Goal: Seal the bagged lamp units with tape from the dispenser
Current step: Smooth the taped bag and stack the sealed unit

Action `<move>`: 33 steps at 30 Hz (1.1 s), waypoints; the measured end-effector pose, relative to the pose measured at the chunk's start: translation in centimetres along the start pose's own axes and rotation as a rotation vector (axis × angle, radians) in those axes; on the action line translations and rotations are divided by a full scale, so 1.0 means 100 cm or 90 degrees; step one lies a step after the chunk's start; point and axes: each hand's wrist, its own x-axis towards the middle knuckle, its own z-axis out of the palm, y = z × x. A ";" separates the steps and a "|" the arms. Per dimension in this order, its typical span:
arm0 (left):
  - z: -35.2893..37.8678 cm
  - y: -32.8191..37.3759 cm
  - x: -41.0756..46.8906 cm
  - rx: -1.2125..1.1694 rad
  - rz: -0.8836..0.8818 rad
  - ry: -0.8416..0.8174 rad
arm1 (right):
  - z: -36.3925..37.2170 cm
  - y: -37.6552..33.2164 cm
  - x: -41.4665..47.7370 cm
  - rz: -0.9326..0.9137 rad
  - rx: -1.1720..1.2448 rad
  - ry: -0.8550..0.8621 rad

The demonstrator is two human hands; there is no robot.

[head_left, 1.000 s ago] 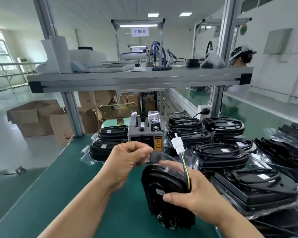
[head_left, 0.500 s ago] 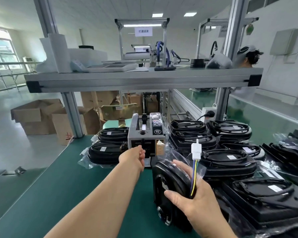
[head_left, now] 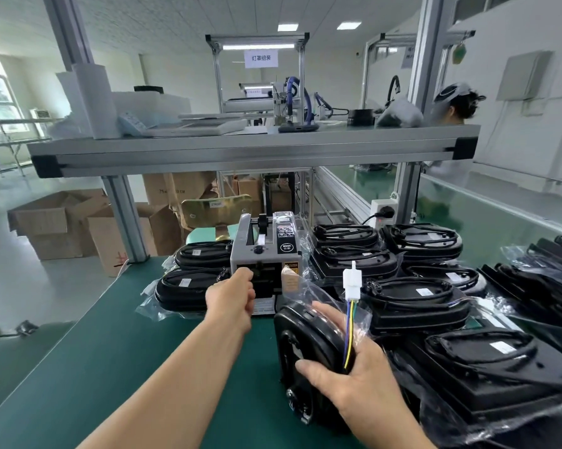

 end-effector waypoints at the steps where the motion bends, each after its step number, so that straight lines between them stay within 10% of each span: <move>1: -0.009 0.005 -0.012 0.030 -0.001 -0.057 | 0.000 0.001 0.000 0.002 0.004 -0.002; 8: -0.057 0.030 -0.114 0.230 0.046 -0.498 | 0.005 0.006 -0.003 -0.003 0.010 -0.018; 33: -0.049 0.003 -0.117 0.253 0.207 -0.274 | 0.018 0.006 -0.007 -0.061 -0.035 0.003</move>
